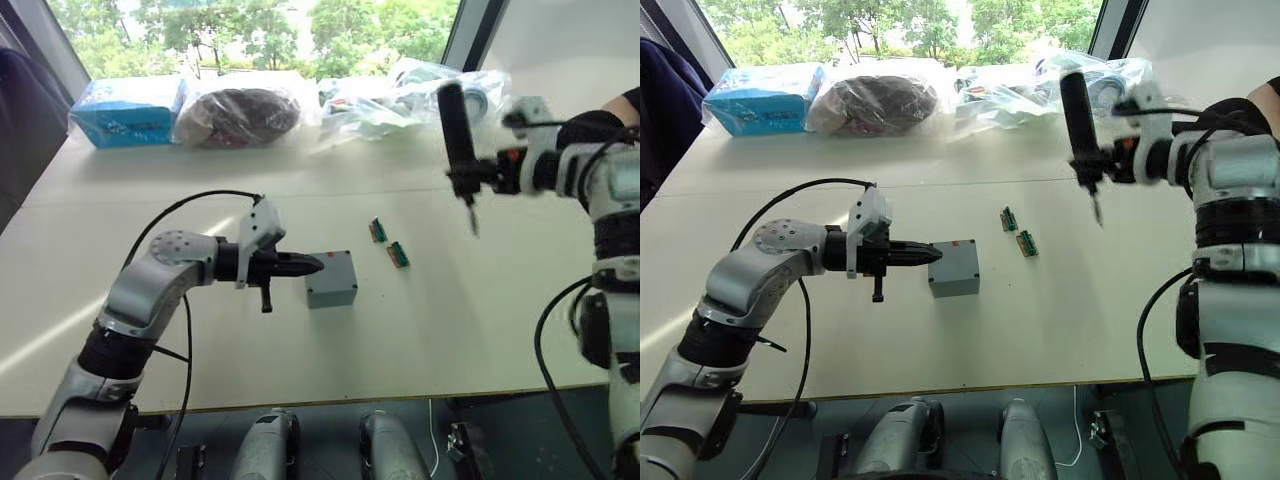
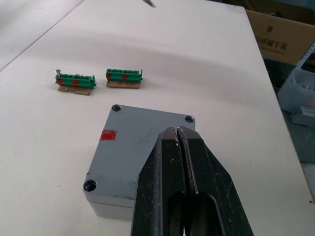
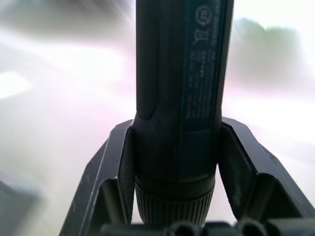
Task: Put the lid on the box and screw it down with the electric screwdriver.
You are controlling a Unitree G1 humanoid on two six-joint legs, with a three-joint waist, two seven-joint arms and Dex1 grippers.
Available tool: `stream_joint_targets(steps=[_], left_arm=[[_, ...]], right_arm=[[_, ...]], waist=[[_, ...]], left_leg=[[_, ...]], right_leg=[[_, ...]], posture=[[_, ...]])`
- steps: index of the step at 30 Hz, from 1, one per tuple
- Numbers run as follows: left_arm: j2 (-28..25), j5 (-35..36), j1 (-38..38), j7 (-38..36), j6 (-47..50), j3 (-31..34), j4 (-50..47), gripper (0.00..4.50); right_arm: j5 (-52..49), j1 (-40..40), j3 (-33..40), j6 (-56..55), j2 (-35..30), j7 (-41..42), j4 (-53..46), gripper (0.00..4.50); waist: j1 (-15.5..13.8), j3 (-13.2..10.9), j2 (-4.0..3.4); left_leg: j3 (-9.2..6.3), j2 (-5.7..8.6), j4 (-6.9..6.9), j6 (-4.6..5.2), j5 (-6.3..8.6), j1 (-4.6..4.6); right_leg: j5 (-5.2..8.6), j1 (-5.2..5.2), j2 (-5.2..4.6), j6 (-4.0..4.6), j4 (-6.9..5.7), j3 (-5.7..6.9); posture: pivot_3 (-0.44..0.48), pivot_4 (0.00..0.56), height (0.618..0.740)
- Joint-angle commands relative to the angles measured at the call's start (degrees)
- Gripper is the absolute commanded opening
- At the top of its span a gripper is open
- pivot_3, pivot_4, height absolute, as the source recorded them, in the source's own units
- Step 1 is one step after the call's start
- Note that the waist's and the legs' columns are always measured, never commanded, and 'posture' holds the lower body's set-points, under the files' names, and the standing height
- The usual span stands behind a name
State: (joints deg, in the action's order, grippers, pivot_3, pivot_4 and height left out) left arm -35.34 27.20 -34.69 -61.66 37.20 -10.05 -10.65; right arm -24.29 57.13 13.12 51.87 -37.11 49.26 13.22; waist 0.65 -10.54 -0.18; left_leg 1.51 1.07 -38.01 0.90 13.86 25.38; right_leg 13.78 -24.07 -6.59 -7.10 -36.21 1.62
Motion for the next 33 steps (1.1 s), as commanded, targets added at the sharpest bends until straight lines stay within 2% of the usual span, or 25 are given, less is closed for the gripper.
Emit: stream_joint_targets(steps=[1, 3, 5, 10, 19, 33], left_arm=[[-0.3, -0.2, -1.9, -1.1, -0.3, 0.1, 1.0, 0.0], [0.8, -2.8, -3.8, -1.3, -2.7, -1.9, 4.3, 0.0], [2.3, -4.7, -5.6, -1.4, -4.5, -3.4, 7.3, 0.0], [5.4, -7.5, -9.1, -2.5, -8.1, -5.0, 13.4, 0.0], [7.0, -13.0, -10.9, -6.0, -13.9, -8.4, 19.9, 0.0], [7.4, -16.3, -8.5, -7.0, -15.1, -9.7, 20.1, 0.0]], right_arm=[[-8.7, -7.7, 9.5, 1.5, 8.5, -10.4, -20.2, 1.81], [-8.0, -16.1, 5.4, -3.8, 14.4, -12.9, -29.6, 1.81], [-5.5, -23.2, 0.7, -10.6, 20.1, -15.4, -34.9, 1.81], [0.4, -29.4, -5.7, -21.7, 26.6, -20.6, -35.9, 1.81], [3.0, -32.0, -10.2, -27.1, 27.6, -23.7, -36.0, 1.81], [4.4, -33.4, -11.5, -31.3, 26.6, -24.1, -31.6, 1.81]], waist=[[-0.4, 0.1, 0.09], [-1.2, 0.1, 0.14], [-1.5, 0.1, 0.15], [-1.1, 0.1, 0.11], [-0.5, 0.1, 0.11], [0.0, 0.1, 0.12]], left_leg=[[-0.02, -0.01, -0.02, 0.0, 0.0, 0.0], [-0.1, 0.08, -0.13, 0.22, 0.13, -0.01], [-0.13, 0.12, -0.22, 0.26, 0.15, -0.11], [-0.09, 0.27, -0.26, 0.31, 0.1, -0.08], [-0.09, 0.21, -0.15, 0.24, 0.05, -0.06], [-0.13, 0.16, -0.15, 0.25, 0.05, -0.08]], right_leg=[[0.0, 0.02, -0.01, 0.0, 0.01, 0.02], [0.0, 0.14, -0.12, 0.0, 0.05, 0.09], [-0.02, 0.32, -0.12, -0.01, 0.11, 0.11], [-0.07, 0.22, -0.12, -0.07, 0.02, 0.0], [-0.05, 0.09, 0.05, -0.05, 0.0, 0.0], [-0.05, 0.11, 0.05, -0.05, -0.01, 0.0]], posture=[[0.0, 0.15, 0.74], [0.0, 0.15, 0.74], [0.0, 0.15, 0.74], [0.0, 0.15, 0.74], [0.0, 0.15, 0.74], [0.0, 0.15, 0.74]])
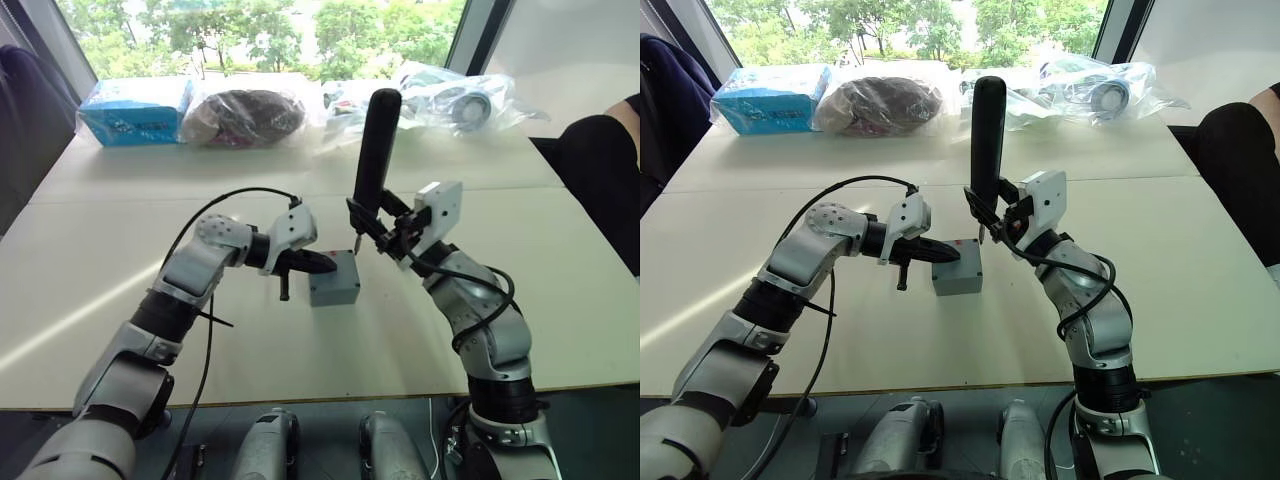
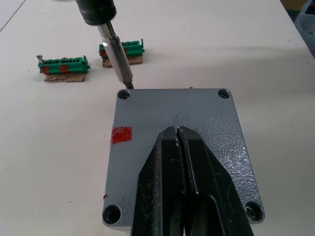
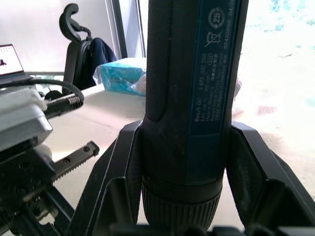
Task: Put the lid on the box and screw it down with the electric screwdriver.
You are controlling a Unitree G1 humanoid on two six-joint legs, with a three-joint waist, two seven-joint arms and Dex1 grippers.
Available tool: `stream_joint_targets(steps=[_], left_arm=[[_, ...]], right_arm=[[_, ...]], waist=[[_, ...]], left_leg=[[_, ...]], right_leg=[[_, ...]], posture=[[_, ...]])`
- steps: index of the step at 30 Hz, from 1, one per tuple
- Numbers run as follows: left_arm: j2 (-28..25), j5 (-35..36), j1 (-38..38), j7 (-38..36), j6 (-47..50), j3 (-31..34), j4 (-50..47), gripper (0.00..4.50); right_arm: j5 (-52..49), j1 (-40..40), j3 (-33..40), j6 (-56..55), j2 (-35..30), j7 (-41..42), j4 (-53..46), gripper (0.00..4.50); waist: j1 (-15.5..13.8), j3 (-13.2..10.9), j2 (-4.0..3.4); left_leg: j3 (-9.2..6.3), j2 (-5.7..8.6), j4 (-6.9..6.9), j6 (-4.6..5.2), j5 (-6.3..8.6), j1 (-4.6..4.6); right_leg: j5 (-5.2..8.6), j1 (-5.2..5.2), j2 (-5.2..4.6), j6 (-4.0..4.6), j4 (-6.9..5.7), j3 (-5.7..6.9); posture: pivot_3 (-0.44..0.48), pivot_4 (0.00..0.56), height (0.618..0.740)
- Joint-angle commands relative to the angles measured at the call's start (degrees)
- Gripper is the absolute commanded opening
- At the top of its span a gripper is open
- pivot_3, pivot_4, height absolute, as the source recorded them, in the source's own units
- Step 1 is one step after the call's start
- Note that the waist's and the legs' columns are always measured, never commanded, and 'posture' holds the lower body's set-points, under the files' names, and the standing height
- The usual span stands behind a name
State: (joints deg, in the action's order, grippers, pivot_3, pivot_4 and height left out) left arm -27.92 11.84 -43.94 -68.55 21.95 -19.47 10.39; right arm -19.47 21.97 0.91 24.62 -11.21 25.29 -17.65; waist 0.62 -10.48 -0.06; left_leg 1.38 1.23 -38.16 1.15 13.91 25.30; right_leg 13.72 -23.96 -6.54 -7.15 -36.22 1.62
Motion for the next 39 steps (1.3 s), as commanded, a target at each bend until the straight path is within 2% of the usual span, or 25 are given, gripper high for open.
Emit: stream_joint_targets(steps=[1, 12, 39], left_arm=[[-0.1, -1.0, 0.8, -0.1, 0.2, -0.3, -1.0, 0.0], [0.1, -1.2, 0.5, 0.1, 0.2, -0.2, -0.9, 0.0], [-0.5, -0.9, 1.3, 0.2, 2.0, 0.5, -2.9, 0.0]], right_arm=[[-0.4, 2.3, 0.7, -4.6, 0.9, -0.3, -0.7, 1.81], [-2.7, 4.9, 1.5, -4.8, 0.0, 0.0, -1.5, 1.81], [-1.0, -0.3, -3.0, -5.4, 0.0, -0.1, -1.0, 1.81]], waist=[[0.0, 0.0, 0.0], [0.0, 0.0, 0.0], [0.0, 0.0, 0.01]], left_leg=[[0.0, 0.0, 0.0, 0.0, 0.0, 0.0], [0.0, -0.03, -0.01, 0.0, 0.0, -0.01], [0.0, -0.03, -0.01, 0.0, 0.0, -0.04]], right_leg=[[0.0, 0.0, 0.0, 0.0, 0.0, 0.0], [0.0, 0.02, 0.0, 0.0, -0.01, 0.0], [0.0, 0.04, 0.0, 0.0, -0.02, 0.0]], posture=[[0.0, 0.15, 0.74], [0.0, 0.15, 0.74], [0.0, 0.15, 0.74]])
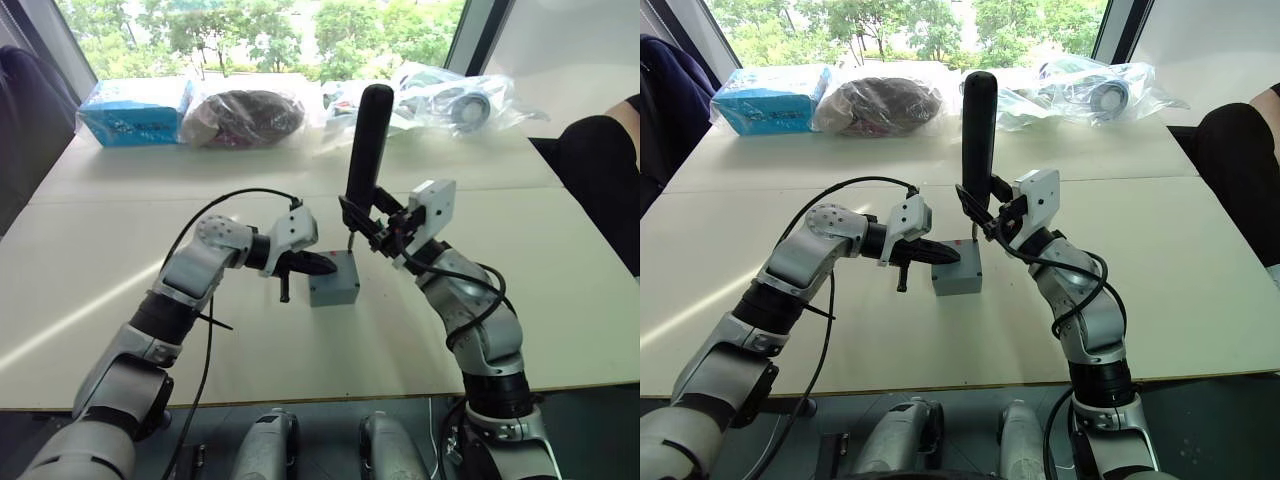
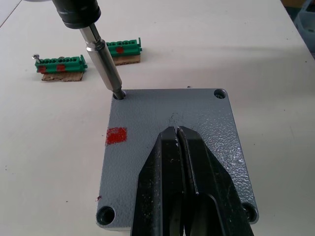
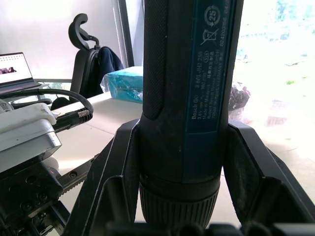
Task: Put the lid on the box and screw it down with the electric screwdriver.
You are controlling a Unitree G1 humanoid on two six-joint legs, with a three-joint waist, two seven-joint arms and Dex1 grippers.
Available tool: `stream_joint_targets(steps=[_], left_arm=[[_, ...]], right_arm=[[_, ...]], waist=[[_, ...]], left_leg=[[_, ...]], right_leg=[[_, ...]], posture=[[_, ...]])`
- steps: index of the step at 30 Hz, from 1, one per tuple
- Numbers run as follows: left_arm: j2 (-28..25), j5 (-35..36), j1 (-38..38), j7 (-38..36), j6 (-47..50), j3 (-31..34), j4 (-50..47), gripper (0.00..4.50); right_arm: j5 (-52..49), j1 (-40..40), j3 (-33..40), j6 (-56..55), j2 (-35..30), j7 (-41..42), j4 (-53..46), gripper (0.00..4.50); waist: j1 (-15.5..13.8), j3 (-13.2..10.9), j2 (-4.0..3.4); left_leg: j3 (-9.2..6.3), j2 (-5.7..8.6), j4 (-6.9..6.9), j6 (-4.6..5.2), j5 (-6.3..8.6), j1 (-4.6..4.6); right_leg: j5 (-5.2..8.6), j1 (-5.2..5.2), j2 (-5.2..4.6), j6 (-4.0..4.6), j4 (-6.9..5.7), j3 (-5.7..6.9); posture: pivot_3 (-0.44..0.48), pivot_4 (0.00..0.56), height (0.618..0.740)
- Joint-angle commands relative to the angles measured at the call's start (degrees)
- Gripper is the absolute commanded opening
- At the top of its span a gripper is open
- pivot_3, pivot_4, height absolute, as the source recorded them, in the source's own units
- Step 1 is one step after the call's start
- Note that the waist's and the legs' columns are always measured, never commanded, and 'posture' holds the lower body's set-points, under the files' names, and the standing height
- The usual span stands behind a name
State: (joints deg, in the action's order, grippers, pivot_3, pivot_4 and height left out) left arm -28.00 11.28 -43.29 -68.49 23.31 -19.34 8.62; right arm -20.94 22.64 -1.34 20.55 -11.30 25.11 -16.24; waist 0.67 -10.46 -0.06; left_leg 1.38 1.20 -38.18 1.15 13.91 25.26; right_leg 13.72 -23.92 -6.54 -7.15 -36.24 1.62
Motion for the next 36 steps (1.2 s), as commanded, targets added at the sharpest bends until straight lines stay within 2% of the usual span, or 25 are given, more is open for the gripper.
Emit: stream_joint_targets(steps=[1, 12, 19, 29, 36], left_arm=[[-0.4, -0.3, 0.7, 0.2, 0.7, 0.4, -1.2, 0.0], [-0.2, 0.0, 3.1, 1.3, 2.3, 0.3, -3.9, 0.0], [-0.4, 0.0, 3.6, 1.8, 2.9, 0.5, -4.3, 0.0], [-1.3, -0.1, 4.4, 2.2, 3.5, 0.2, -4.9, 0.0], [-1.9, 0.1, 5.4, 2.6, 4.5, 0.2, -6.6, 0.0]], right_arm=[[0.6, -1.3, -0.8, -1.5, 0.2, -0.1, -2.2, 1.81], [3.2, -4.3, -2.7, -1.9, 1.9, -3.1, 1.4, 1.81], [5.2, -2.9, -4.1, -0.6, 0.9, -3.3, 5.0, 1.81], [6.2, -1.1, -2.7, -4.4, 1.4, -3.9, 9.6, 1.81], [2.9, -2.6, -1.8, -5.1, 2.2, -2.2, 9.3, 1.81]], waist=[[0.0, 0.0, 0.01], [0.0, 0.0, 0.04], [0.0, 0.2, 0.11], [-0.1, 0.4, 0.25], [-0.1, 0.4, 0.29]], left_leg=[[0.0, 0.0, 0.0, 0.0, 0.0, -0.01], [-0.02, -0.11, 0.06, 0.03, 0.03, -0.86], [-0.04, -0.11, 0.06, 0.03, 0.03, -0.89], [-0.07, -0.12, 0.06, 0.03, 0.04, -1.06], [-0.09, -0.12, 0.11, 0.03, 0.05, -1.25]], right_leg=[[0.0, 0.01, 0.0, 0.0, 0.0, 0.0], [0.03, 0.85, 0.0, 0.02, 0.09, 0.0], [0.03, 0.86, 0.0, 0.03, 0.05, 0.0], [0.04, 1.06, -0.01, 0.05, 0.09, 0.01], [0.09, 1.25, -0.05, 0.13, 0.15, 0.02]], posture=[[0.0, 0.15, 0.74], [0.0, 0.15, 0.74], [0.0, 0.15, 0.74], [0.0, 0.15, 0.74], [0.0, 0.15, 0.74]])
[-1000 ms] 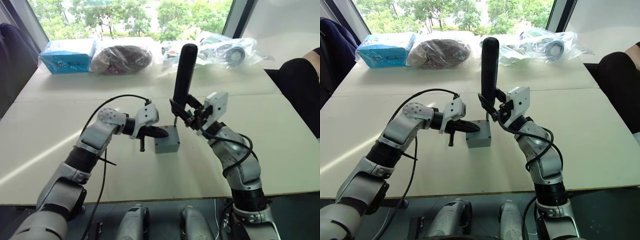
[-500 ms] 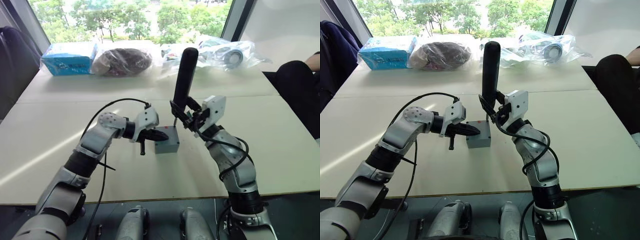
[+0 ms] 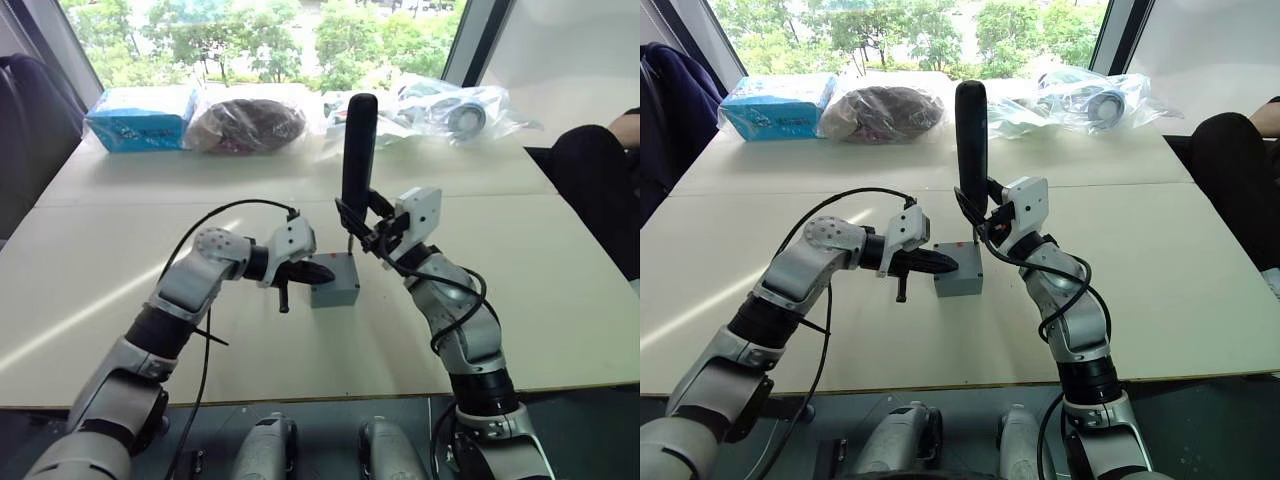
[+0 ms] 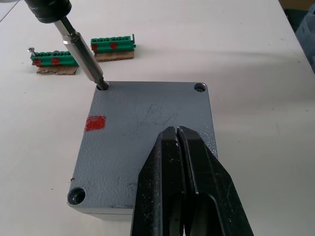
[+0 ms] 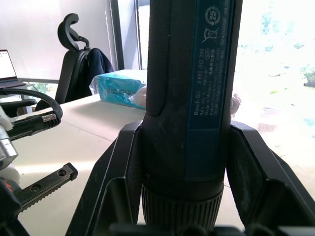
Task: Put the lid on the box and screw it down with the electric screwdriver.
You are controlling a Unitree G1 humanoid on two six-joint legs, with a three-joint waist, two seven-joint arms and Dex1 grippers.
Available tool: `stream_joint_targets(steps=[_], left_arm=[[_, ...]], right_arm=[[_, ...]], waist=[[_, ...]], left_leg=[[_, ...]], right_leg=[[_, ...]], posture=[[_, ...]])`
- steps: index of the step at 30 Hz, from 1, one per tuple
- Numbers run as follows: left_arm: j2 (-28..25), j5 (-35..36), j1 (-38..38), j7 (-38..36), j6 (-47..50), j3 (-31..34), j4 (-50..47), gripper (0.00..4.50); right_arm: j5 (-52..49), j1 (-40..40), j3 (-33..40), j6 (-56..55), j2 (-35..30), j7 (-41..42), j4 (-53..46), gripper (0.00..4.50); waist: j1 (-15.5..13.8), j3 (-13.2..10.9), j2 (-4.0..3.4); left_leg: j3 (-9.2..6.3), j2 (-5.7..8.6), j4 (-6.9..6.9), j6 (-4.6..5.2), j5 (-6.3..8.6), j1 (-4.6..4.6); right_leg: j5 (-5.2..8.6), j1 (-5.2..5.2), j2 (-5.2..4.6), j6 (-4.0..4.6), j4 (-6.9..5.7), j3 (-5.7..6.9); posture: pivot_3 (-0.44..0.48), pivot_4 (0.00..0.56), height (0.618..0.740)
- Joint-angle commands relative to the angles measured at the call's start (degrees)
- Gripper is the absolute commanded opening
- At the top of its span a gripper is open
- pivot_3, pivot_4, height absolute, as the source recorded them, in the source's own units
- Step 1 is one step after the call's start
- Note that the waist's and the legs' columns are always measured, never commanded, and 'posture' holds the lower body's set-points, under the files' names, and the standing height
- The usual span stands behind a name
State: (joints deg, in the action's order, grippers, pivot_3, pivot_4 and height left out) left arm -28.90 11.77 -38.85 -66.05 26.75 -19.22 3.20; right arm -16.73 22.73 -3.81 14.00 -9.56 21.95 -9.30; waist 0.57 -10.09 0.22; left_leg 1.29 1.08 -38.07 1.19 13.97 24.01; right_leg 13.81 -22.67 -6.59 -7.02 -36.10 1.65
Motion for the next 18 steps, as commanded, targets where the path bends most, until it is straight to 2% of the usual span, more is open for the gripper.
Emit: stream_joint_targets(steps=[1, 18], left_arm=[[-1.1, -0.3, 1.1, 0.2, 1.3, 0.2, -1.6, 0.0], [-1.4, -0.9, 2.5, 1.7, 1.2, -0.2, -2.8, 0.0]], right_arm=[[-1.9, -2.9, 0.9, 1.6, 0.7, 1.0, 2.2, 1.81], [-1.2, -4.3, 0.1, -0.8, 1.8, 1.5, 5.0, 1.81]], waist=[[0.0, 0.0, 0.03], [0.1, 0.1, 0.1]], left_leg=[[0.0, 0.0, 0.01, 0.0, 0.0, -0.01], [0.0, -0.01, 0.12, -0.01, 0.02, -0.1]], right_leg=[[0.0, 0.01, -0.01, 0.0, 0.0, 0.0], [0.08, 0.02, -0.07, 0.15, 0.03, 0.0]], posture=[[0.0, 0.15, 0.74], [0.0, 0.15, 0.74]])
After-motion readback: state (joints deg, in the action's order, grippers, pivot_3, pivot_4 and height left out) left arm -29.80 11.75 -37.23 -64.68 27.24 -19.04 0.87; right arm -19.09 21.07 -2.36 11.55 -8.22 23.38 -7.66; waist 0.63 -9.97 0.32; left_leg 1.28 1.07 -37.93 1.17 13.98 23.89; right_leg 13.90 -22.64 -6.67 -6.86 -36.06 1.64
